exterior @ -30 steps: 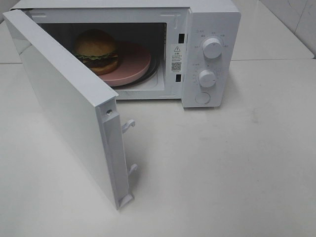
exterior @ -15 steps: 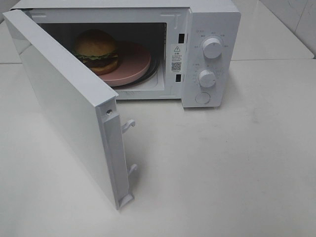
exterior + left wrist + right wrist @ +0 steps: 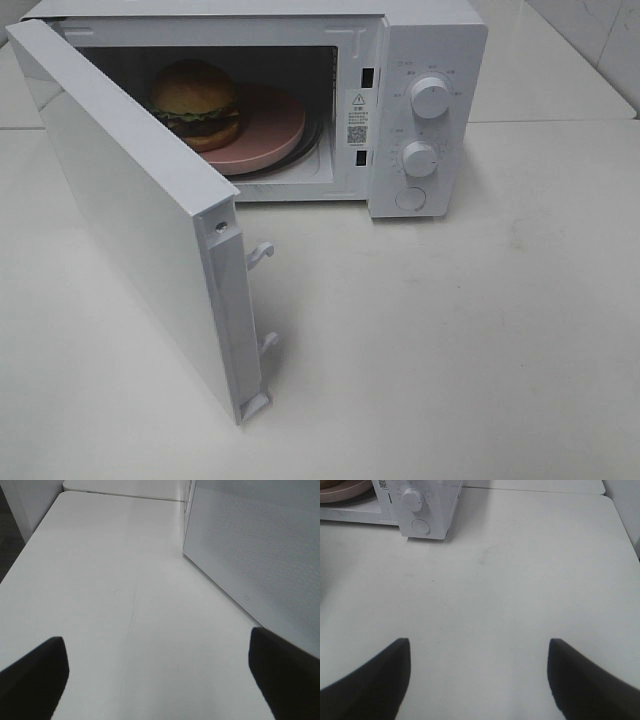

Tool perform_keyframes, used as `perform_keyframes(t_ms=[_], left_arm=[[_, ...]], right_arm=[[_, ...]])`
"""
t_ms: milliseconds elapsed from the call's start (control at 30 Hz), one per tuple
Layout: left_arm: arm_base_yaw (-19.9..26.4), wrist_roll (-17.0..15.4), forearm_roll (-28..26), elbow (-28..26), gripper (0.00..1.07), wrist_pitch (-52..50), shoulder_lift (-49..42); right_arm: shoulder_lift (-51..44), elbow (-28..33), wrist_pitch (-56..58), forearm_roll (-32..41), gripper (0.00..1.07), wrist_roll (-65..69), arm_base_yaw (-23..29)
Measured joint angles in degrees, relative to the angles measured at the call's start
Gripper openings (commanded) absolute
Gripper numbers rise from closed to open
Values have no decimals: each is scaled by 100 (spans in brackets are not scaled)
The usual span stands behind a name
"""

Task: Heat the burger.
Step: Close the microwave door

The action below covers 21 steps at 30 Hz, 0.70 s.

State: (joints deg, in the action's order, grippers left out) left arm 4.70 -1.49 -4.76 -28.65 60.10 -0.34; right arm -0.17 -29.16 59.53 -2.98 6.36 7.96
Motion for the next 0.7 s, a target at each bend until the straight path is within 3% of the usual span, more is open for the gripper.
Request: perform_keyframes(t_ms=[700], left_arm=[[0, 0, -11, -6, 87, -46, 252]], right_arm=[[0, 0, 0, 0, 74, 0, 0]])
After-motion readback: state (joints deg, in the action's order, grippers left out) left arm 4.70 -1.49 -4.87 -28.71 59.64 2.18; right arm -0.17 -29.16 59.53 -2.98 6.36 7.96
